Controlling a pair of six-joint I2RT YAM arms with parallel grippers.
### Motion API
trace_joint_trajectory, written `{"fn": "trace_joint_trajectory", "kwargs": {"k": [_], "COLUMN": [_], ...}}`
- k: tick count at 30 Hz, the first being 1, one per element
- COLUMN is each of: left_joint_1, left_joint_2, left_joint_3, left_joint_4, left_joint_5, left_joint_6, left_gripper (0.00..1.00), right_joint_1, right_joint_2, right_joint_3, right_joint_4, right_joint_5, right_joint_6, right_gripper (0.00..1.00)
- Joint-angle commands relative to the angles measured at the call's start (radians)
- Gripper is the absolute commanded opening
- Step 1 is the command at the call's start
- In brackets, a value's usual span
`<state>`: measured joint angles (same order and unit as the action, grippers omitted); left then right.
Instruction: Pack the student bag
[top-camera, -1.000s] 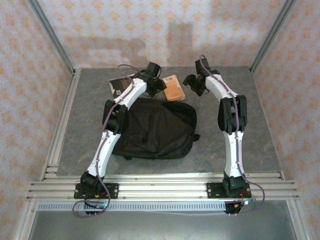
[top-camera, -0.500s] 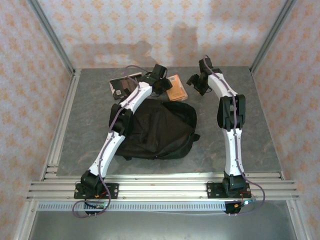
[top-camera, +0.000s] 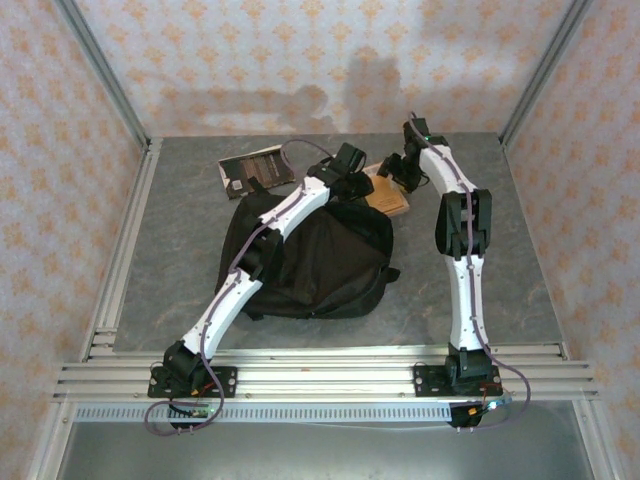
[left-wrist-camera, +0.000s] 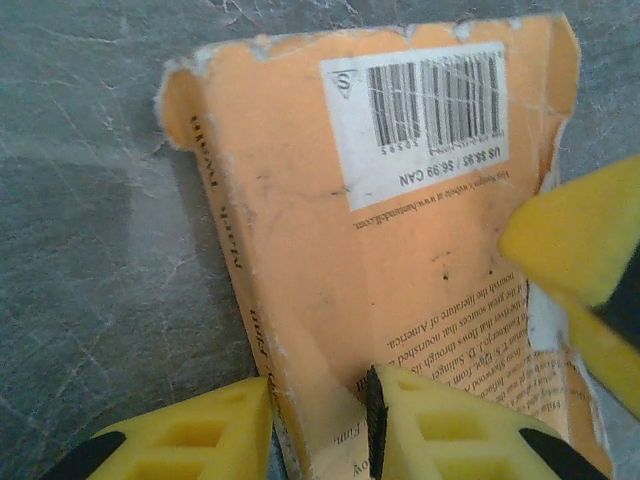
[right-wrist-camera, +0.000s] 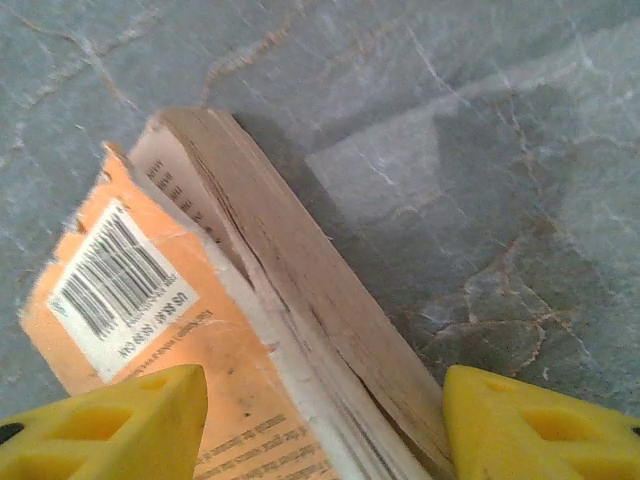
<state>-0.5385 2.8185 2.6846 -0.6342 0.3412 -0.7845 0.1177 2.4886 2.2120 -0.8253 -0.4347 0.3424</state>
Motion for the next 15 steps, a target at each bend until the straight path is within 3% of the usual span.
{"fn": "trace_joint_trajectory", "kwargs": {"k": [1,10,15], "left_joint_1": [-0.006,-0.04,-0.098], "left_joint_2": [0.024,-0.002,-0.027], "left_joint_3": [0.01,-0.062,-0.143], "left_joint_4": [-0.005,0.038,0.077], "left_joint_5": [0.034,0.124,0.193], "left_joint_6": [0.01,-0.026,-0.084], "left_gripper": [0.3,0.3,0.28], "right_joint_1": [0.011,0.019,0.016], "right_joint_2": [-0.025,-0.376,-0.557], "right_joint_3": [-0.094,-0.626,-0.884], "right_joint_4": [-0.045,0.18,0.266], "right_joint_5": [-0.04,0.11,0.143], "right_joint_6": [-0.014,0.13,0.192], "right_gripper": [0.61,0.45,0.42]}}
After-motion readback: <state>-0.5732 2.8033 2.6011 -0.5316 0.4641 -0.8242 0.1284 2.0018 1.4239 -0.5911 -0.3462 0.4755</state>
